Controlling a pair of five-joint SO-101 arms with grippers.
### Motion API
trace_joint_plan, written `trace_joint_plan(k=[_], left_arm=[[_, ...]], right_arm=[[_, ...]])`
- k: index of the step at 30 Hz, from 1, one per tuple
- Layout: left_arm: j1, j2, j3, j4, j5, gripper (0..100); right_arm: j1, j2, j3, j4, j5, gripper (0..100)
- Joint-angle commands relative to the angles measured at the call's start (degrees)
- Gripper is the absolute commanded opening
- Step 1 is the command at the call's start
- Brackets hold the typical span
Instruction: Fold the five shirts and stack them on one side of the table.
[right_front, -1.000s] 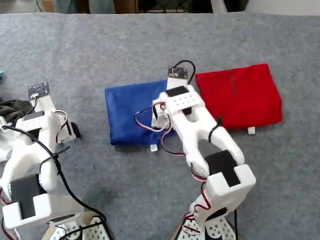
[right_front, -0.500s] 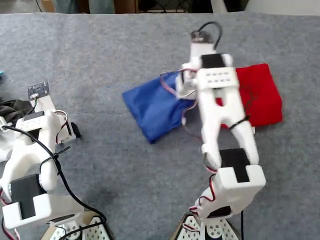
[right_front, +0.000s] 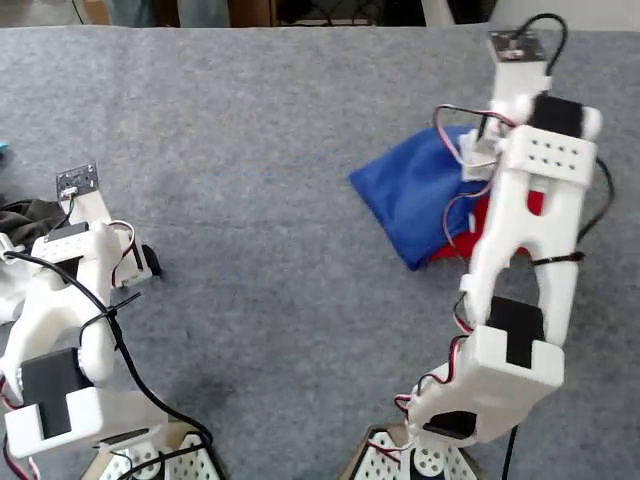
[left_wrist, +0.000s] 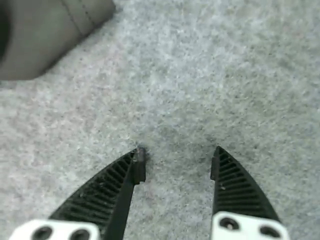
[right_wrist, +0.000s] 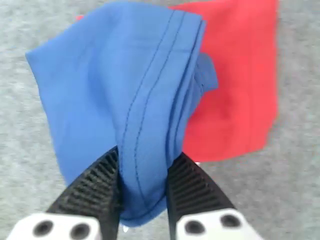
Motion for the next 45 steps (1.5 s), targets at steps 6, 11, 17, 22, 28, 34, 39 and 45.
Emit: trace_joint_plan(k=[6, 11, 17, 22, 28, 34, 39, 45], left_arm=[[-0.7, -1.9, 0.0, -0.3, 0.4, 23], [-0.6, -1.9, 0.0, -0.3, 0.4, 23], [-0.5, -1.9, 0.0, -0.3, 0.4, 23], [-0.5, -1.9, 0.0, -0.3, 0.4, 23], [-0.4, -1.8, -0.2, -0.3, 0.3, 23], [-0.3, -1.8, -0.8, 1.0, 0.3, 23], [-0.3, -1.8, -0.8, 1.0, 0.3, 23], [-0.3, -1.8, -0.8, 1.0, 0.3, 23]], right_arm=[[8.4, 2.6, -4.6, -6.9, 5.5, 1.5], [10.8, 5.1, -6.6, -6.7, 5.5, 1.5], [11.8, 5.4, -7.0, -6.6, 5.5, 1.5], [11.7, 5.8, -6.7, -6.6, 5.5, 2.3], [11.8, 5.8, -7.2, -2.5, 7.9, 19.8], [11.8, 5.4, -10.6, -1.8, 8.4, 46.8], [11.1, 5.7, -16.7, -1.8, 6.2, 34.5], [7.3, 11.6, -16.0, -4.0, 4.5, 1.5]])
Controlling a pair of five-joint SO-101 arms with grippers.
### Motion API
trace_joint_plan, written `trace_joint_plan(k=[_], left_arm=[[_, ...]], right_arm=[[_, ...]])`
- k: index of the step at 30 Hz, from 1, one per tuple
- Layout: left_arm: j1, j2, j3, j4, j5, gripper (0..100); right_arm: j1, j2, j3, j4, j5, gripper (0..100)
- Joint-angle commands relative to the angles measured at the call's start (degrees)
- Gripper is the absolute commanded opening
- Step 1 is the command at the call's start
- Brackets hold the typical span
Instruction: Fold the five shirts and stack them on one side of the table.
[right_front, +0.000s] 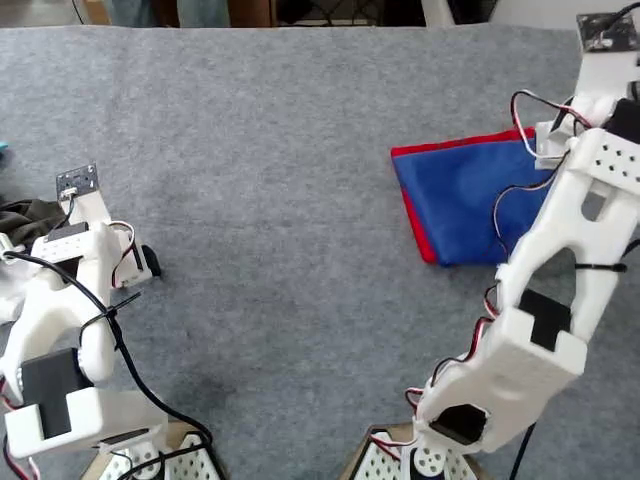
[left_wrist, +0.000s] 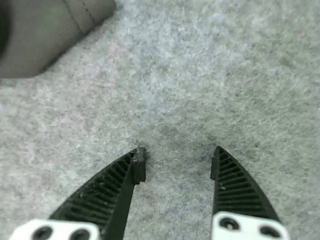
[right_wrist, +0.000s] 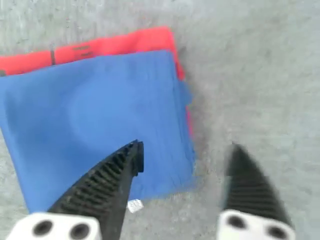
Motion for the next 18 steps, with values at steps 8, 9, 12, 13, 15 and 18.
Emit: trace_joint_plan(k=[8, 9, 12, 13, 15, 18], left_arm=[[-0.3, -1.8, -0.8, 0.7, 0.4, 23], [-0.3, -1.8, -0.8, 0.7, 0.4, 23], [-0.3, -1.8, -0.8, 0.7, 0.4, 23], [-0.2, -1.8, -0.8, 0.7, 0.3, 23], [0.7, -1.8, -0.7, 0.7, 0.2, 23], [0.9, -1.8, -0.7, 0.7, 0.2, 23]], right_arm=[[-0.7, 17.8, -7.6, -3.9, -6.6, 1.5], [-0.6, 19.5, -8.7, -3.8, -6.6, 1.5], [-0.5, 22.5, -12.2, -2.9, -6.5, 1.5], [-0.7, 22.5, -13.8, -1.4, -6.3, 1.5], [-1.5, 21.6, -17.7, 3.7, -6.3, 1.5], [-2.6, 19.7, -26.0, 10.6, -6.2, 1.5]])
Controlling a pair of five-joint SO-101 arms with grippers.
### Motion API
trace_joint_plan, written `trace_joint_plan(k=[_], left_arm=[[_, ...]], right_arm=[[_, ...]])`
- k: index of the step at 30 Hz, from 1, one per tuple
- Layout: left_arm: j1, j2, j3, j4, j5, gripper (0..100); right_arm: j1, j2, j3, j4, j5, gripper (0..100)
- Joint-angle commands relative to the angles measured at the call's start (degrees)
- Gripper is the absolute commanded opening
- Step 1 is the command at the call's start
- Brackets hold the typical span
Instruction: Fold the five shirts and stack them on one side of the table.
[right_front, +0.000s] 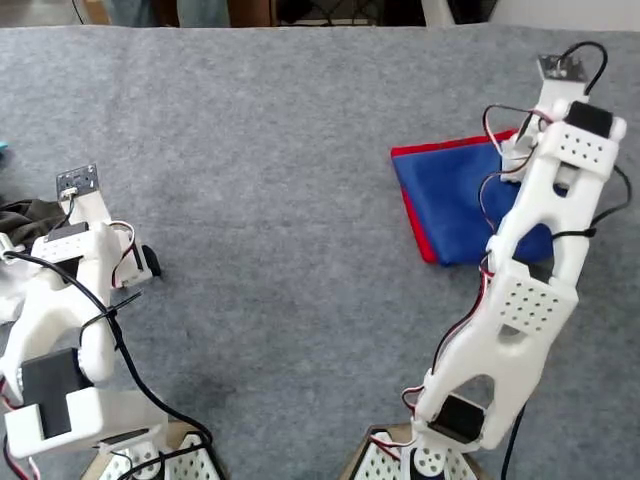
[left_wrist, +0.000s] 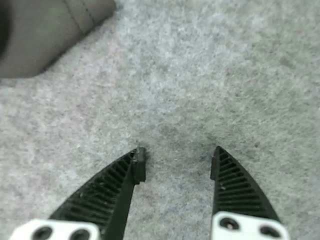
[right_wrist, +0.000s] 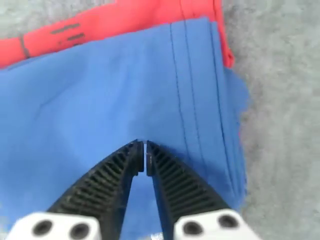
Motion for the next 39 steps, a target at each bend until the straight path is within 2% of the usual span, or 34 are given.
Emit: trace_joint_plan(k=[1, 6, 11, 16, 20, 30, 35, 39], left_arm=[[0.8, -1.8, -0.7, 0.7, 0.2, 23], [0.8, -1.8, -0.7, 0.7, 0.2, 23], [0.8, -1.8, -0.6, 0.7, 0.2, 23], [0.8, -1.8, -0.6, 0.7, 0.2, 23], [0.8, -1.8, -0.5, 0.7, 0.6, 23], [0.3, -2.4, -0.4, 1.1, 0.2, 23], [-3.8, -5.3, -6.4, 11.3, -2.4, 23], [-12.6, -13.1, -14.8, 18.5, -5.5, 23]], right_arm=[[-1.1, -3.4, -11.6, 6.4, -0.2, 1.5], [0.4, -3.4, -19.6, 11.6, 2.8, 1.6], [4.1, -3.2, -12.5, 11.3, 3.4, 1.5], [7.9, 1.0, -2.0, 1.4, 3.3, 1.5], [9.1, 5.8, 0.4, -4.2, 3.3, 1.5], [8.4, -2.2, 0.3, 1.5, 3.8, 1.8], [8.1, -11.3, 0.3, 2.1, 3.5, 1.8], [6.4, -17.4, 0.3, 1.9, 3.4, 1.8]])
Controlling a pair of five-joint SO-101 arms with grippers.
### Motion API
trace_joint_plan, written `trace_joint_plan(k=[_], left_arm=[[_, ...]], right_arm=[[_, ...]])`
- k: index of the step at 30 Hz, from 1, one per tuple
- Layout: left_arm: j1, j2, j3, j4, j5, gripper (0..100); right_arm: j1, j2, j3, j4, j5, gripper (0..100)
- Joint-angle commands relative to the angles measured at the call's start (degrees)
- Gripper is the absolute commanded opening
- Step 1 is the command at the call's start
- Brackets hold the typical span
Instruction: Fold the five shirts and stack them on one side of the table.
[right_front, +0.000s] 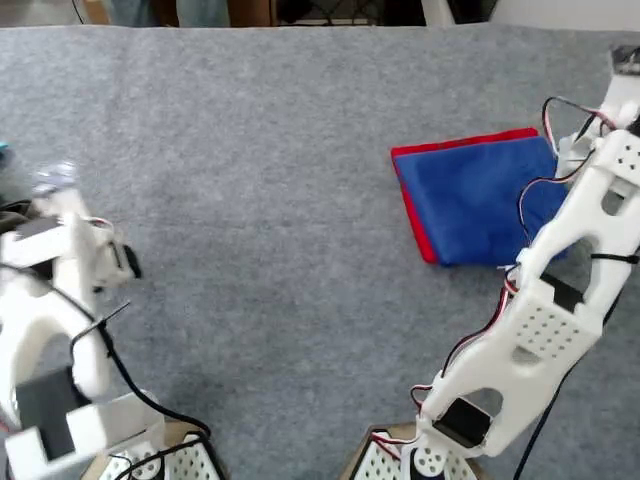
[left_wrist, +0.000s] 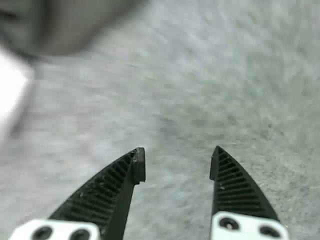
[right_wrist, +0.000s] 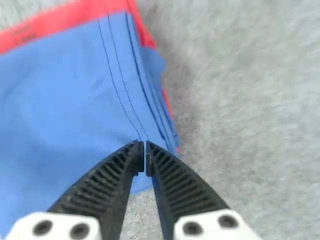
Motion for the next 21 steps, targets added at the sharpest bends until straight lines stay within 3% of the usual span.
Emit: trace_joint_plan(k=[1, 4, 8, 12, 21], left_arm=[[-8.7, -8.0, -10.0, 5.1, -4.2, 24], [-17.2, -10.5, -16.1, 2.2, -9.3, 24], [-23.1, -6.2, -23.5, -9.8, -16.4, 24], [-25.4, 8.6, -31.5, -16.4, -18.0, 26], [-26.2, 44.1, -59.9, -16.5, -17.1, 27]], right_arm=[[-2.1, -8.1, 0.1, 0.0, 0.4, 1.8], [-4.0, -11.2, 0.2, 0.2, 0.4, 1.8], [-6.9, -12.5, 0.5, 0.4, 0.4, 1.8], [-9.2, -12.5, 0.6, 0.4, 0.3, 1.7], [-10.9, -12.5, 0.5, 2.0, -1.0, 1.5]])
